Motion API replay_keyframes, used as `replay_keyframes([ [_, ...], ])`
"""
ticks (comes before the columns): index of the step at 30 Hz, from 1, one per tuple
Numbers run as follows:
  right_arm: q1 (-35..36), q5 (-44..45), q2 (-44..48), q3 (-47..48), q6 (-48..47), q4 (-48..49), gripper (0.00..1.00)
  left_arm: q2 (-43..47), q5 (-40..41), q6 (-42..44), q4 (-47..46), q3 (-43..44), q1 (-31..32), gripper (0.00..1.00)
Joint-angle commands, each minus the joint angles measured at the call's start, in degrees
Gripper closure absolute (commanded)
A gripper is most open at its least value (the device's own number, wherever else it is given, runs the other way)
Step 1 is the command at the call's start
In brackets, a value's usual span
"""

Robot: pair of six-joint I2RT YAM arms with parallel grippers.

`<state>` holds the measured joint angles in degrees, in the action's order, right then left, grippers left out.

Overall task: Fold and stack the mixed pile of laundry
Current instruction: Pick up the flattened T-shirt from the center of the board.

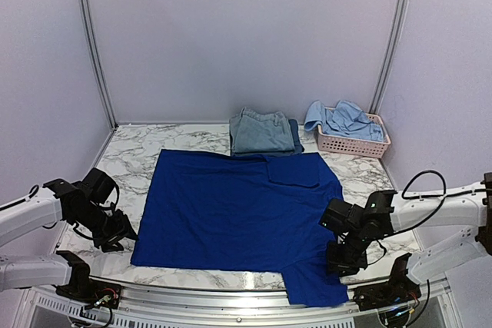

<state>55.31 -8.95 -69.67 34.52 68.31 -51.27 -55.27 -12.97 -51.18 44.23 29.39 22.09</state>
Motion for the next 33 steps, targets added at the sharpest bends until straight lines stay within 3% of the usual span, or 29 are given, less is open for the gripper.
replay_keyframes([
  [1,0.76,-0.3,-1.46,-1.32,-1.06,3.28,0.74,0.27,0.22,0.81,1.82,-0.22,0.17,0.42],
  [6,0.94,-0.69,-1.16,-0.42,-1.09,3.45,1.0,2.94,-0.97,0.7,3.8,-2.51,0.24,0.44],
  [13,0.94,-1.1,-0.03,0.1,-0.59,2.97,1.0,4.57,0.23,2.51,6.61,-3.96,1.33,0.57],
  [29,1.01,-1.33,0.85,1.52,-0.53,2.17,1.0,0.78,-2.26,0.38,3.49,-4.94,9.94,0.56],
  [33,1.02,-1.24,2.65,1.42,0.18,1.64,1.0,-1.7,-2.45,-0.28,0.21,-4.76,10.17,0.65],
])
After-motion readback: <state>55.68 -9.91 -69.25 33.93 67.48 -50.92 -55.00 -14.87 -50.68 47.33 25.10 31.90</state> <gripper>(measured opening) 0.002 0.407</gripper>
